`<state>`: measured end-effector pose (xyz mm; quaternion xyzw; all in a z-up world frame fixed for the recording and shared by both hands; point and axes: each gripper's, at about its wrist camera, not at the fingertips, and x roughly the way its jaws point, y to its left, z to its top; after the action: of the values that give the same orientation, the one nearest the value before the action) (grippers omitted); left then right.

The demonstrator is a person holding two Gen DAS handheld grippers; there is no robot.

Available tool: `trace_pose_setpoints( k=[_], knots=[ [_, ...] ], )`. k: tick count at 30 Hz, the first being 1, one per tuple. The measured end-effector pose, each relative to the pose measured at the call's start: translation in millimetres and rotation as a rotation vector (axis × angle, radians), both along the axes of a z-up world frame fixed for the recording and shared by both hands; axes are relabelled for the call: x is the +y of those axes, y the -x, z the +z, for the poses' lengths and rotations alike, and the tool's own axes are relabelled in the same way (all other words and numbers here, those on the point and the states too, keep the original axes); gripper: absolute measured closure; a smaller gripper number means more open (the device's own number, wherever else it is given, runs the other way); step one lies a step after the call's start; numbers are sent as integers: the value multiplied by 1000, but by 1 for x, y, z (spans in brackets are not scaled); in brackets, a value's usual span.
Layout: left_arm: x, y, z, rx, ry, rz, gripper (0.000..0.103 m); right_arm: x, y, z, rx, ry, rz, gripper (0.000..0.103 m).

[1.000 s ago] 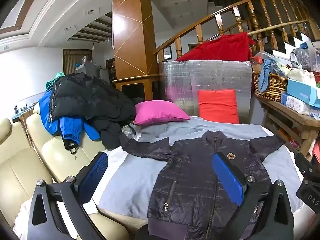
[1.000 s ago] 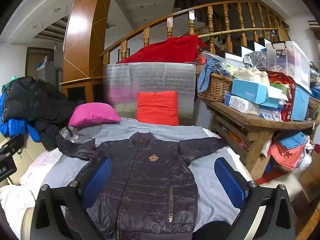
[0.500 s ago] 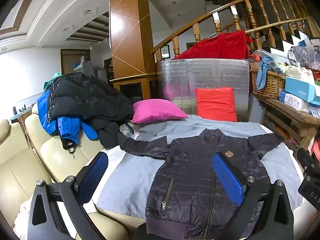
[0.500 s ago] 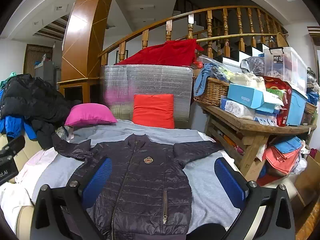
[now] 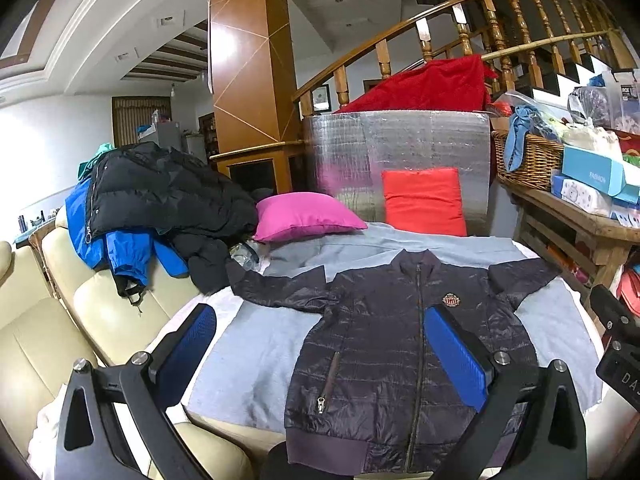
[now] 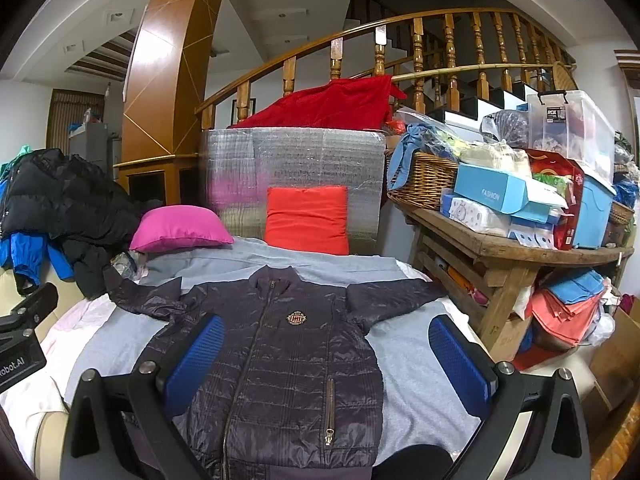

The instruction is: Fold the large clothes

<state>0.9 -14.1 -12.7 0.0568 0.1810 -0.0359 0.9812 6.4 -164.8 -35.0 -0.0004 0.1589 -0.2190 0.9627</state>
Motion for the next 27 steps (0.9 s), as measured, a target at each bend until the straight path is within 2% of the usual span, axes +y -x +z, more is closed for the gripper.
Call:
trace_pose_setpoints(
  k=[27],
  knots=[
    [5,-2,-4,9,7,5,0,0,0,-4,7,-2,2,0]
  ],
)
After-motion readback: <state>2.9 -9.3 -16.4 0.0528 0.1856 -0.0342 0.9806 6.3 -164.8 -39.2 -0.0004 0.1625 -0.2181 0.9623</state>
